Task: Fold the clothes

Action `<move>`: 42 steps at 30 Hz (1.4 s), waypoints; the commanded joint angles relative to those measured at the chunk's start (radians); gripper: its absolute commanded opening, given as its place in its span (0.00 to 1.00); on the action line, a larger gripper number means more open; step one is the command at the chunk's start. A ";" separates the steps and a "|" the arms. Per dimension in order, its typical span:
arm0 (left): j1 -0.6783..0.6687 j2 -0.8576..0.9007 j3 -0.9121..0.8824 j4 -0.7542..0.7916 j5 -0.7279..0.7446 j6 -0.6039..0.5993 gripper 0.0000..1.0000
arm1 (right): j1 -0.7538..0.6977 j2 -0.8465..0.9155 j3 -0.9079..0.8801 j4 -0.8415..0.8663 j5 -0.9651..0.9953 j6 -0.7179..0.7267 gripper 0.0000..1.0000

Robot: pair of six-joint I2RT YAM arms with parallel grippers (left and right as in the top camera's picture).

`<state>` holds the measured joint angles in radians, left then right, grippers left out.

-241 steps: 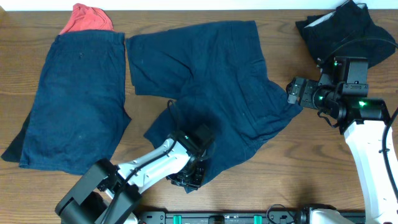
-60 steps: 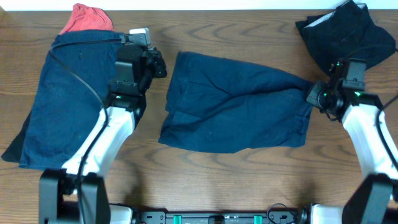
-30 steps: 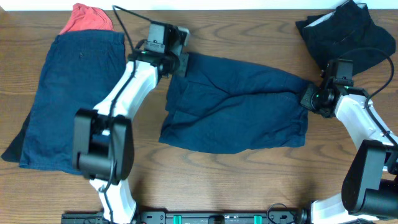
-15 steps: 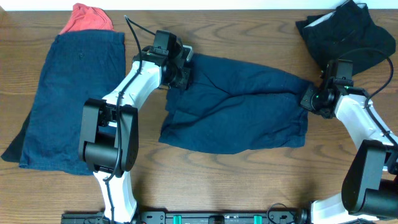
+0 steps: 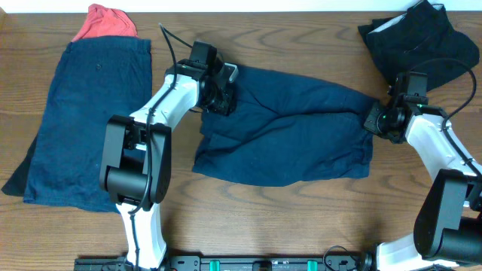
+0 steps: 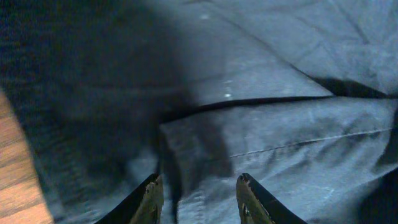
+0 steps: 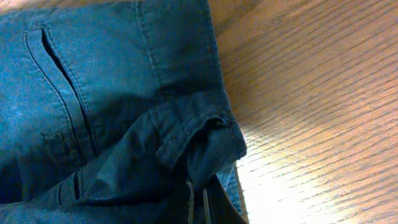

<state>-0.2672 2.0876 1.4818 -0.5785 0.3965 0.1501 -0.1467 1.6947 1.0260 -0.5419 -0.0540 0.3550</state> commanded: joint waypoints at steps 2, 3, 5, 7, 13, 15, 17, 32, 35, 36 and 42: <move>-0.011 0.017 0.016 0.004 0.021 0.037 0.41 | -0.003 0.001 0.008 -0.005 -0.006 -0.012 0.02; -0.011 0.017 0.016 0.008 0.016 0.037 0.41 | -0.003 0.001 0.008 -0.005 -0.006 -0.012 0.02; -0.011 0.019 0.016 0.015 0.001 0.037 0.41 | -0.003 0.001 0.008 -0.005 -0.006 -0.012 0.01; -0.011 0.026 0.016 0.023 -0.005 0.037 0.41 | -0.003 0.001 0.008 -0.005 -0.006 -0.012 0.02; -0.011 0.074 0.016 0.049 -0.027 0.037 0.41 | -0.003 0.001 0.008 -0.005 -0.006 -0.012 0.02; -0.011 0.085 0.016 0.053 -0.027 0.036 0.41 | -0.003 0.001 0.008 -0.005 -0.006 -0.012 0.02; -0.011 0.090 0.016 0.053 -0.027 0.036 0.41 | -0.003 0.001 0.008 -0.005 -0.006 -0.012 0.02; -0.011 0.087 0.048 0.060 -0.026 -0.036 0.06 | -0.003 0.001 0.008 -0.008 -0.006 -0.012 0.01; -0.011 0.082 0.053 0.060 -0.027 -0.049 0.06 | -0.003 0.001 0.008 -0.008 -0.006 -0.012 0.01; -0.011 0.077 0.053 0.060 -0.027 -0.051 0.06 | -0.003 0.001 0.008 -0.008 -0.006 -0.012 0.01; -0.011 -0.002 0.054 0.058 -0.031 -0.051 0.06 | -0.003 0.001 0.008 0.003 -0.007 -0.012 0.01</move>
<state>-0.2787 2.1517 1.5066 -0.5186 0.3775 0.1081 -0.1467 1.6947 1.0260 -0.5407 -0.0555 0.3546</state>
